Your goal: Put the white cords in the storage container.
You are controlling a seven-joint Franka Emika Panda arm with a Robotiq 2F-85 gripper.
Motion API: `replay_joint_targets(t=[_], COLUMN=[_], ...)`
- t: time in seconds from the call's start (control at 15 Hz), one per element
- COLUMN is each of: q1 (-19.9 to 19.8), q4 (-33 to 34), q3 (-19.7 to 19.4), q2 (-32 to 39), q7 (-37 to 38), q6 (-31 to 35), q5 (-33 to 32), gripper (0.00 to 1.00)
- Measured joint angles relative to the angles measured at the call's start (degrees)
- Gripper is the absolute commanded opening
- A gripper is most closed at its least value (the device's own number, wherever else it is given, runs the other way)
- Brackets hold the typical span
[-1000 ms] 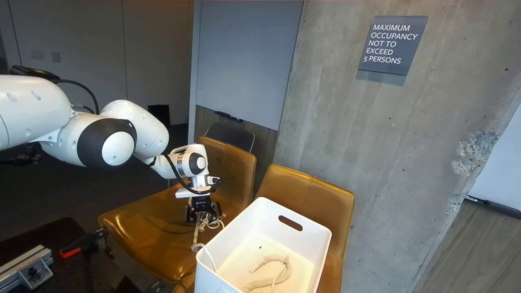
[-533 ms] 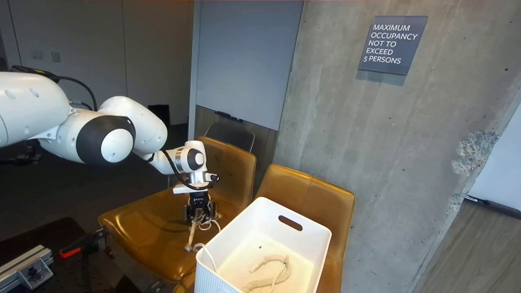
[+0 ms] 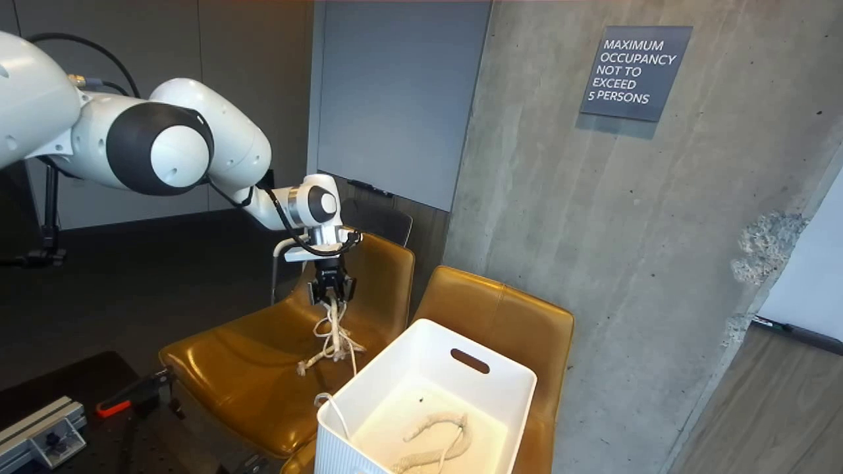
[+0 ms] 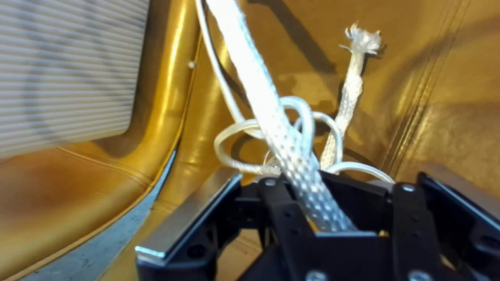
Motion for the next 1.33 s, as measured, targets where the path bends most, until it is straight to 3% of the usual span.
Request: replay_joint_targets(t=[0.73,1.33], q1=[-12.5,-22.5], q4=[-17.6,-26.1], q3=[-0.6,-3.5], q2=[-28.0,-49.2], q7=[2.4,-0.2], q6=[4.5,4.3], q5=[8.4,11.4], gripper=[0.00,0.00])
